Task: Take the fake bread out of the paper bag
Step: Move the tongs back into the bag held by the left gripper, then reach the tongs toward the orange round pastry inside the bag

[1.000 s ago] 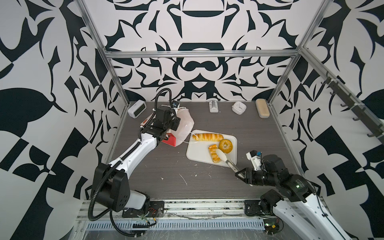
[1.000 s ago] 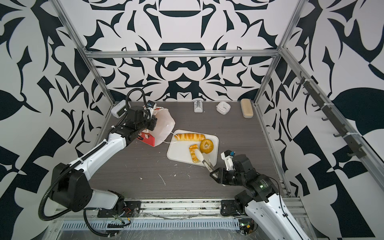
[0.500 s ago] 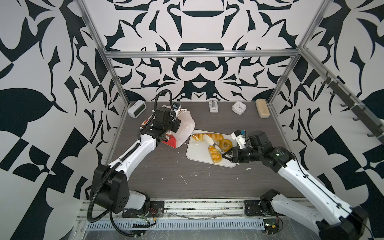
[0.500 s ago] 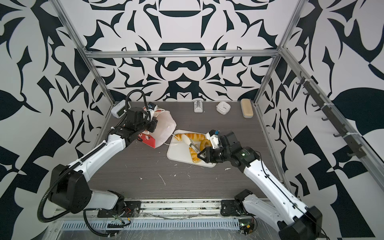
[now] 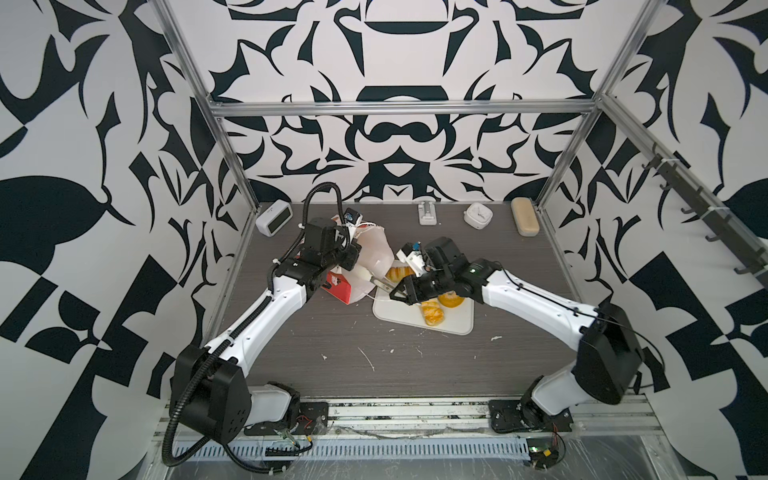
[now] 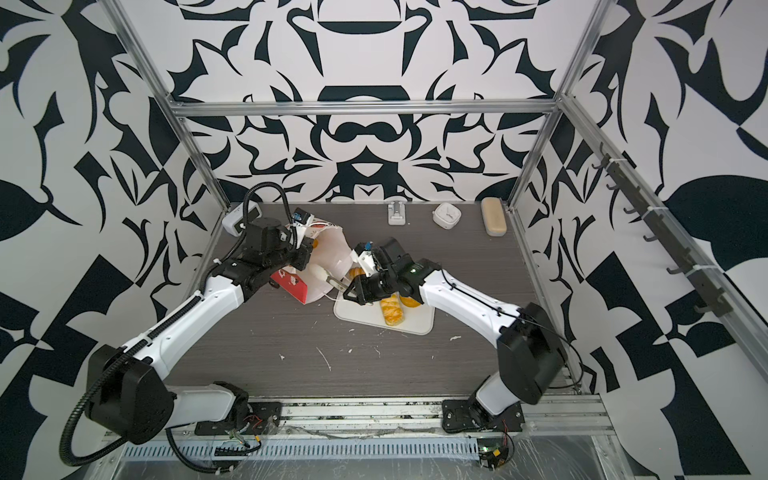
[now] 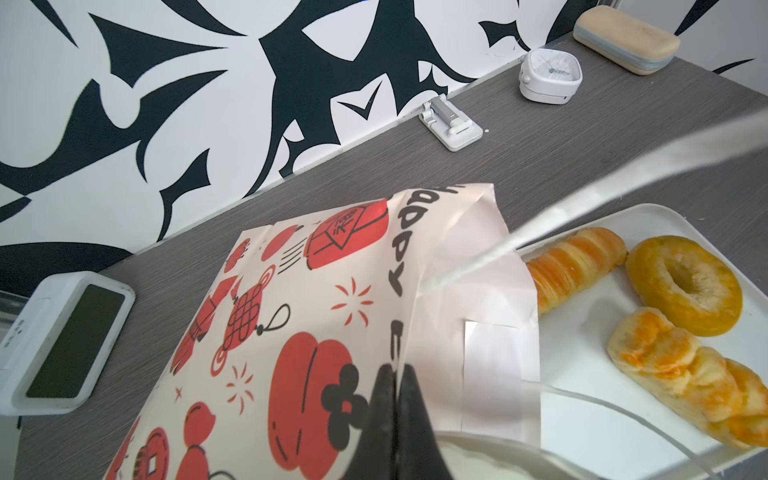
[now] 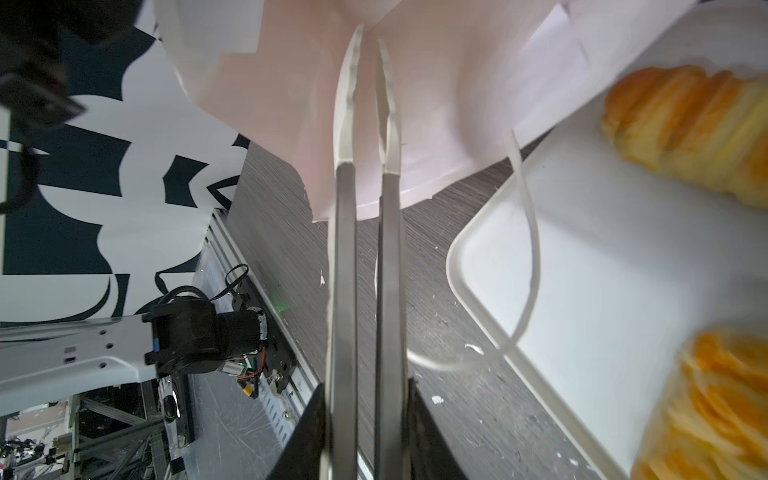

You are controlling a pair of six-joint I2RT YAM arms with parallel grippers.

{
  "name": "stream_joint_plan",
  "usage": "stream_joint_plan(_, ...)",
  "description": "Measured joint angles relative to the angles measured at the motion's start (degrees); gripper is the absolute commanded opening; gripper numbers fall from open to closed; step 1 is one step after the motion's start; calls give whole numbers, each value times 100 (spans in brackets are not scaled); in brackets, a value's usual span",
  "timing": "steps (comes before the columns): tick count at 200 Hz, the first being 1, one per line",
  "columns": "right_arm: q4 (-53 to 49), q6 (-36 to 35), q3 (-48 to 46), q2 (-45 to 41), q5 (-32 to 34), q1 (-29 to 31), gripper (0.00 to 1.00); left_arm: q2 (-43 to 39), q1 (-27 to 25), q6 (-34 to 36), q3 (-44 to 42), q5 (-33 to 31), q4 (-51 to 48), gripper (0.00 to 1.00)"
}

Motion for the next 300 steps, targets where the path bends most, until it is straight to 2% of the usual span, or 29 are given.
stream_joint_plan(31,-44,-190,520,640,339,133,30,0,-4,-4,-50,116,-7,0)
stream_joint_plan(96,39,-280,1316,1399,769,170,39,-72,-87,-2,-155,138,-74,0)
stream_joint_plan(215,949,804,1410,1718,844,170,42,-446,-195,85,-225,79,-299,0)
stream_joint_plan(300,986,1329,1790,2275,887,192,41,-426,-212,92,-225,-17,-341,0)
